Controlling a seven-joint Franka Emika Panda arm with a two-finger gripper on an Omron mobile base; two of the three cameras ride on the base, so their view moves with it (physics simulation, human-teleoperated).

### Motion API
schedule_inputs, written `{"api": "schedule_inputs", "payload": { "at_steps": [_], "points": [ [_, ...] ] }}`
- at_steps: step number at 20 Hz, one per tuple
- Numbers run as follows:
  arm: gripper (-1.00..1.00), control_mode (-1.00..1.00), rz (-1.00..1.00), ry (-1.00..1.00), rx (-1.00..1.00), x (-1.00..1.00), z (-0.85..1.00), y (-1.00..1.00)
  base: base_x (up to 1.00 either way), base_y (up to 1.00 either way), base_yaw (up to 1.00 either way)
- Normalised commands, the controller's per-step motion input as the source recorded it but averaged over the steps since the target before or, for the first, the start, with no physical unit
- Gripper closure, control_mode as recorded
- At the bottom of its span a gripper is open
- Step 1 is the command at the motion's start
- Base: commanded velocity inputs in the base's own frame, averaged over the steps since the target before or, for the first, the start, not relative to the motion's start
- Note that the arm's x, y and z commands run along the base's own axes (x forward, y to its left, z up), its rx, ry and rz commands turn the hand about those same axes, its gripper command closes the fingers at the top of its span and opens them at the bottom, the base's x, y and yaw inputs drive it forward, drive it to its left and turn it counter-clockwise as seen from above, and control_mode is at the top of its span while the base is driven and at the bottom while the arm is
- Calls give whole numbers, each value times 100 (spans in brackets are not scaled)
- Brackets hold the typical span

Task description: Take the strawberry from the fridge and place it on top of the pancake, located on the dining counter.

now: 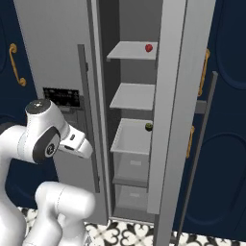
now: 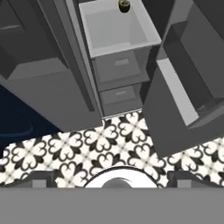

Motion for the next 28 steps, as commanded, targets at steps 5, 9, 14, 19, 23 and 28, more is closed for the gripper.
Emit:
{"api": "schedule_inputs", "payload": {
  "at_steps": [5,9,14,19,23,28],
  "points": [
    [-100,-100,-1,0,0,-1,-5,0,0,0,0],
    [-100,-100,-2,0,0,0,0,0,0,0,0],
    [-100,100,-5,0,0,-1,0,0,-5,0,-37],
    [-100,100,0,0,0,0,0,0,11,6,-27],
    [-100,100,0,0,0,0,0,0,73,0,0],
    [-100,100,0,0,0,0,0,0,59,0,0]
  ]
}}
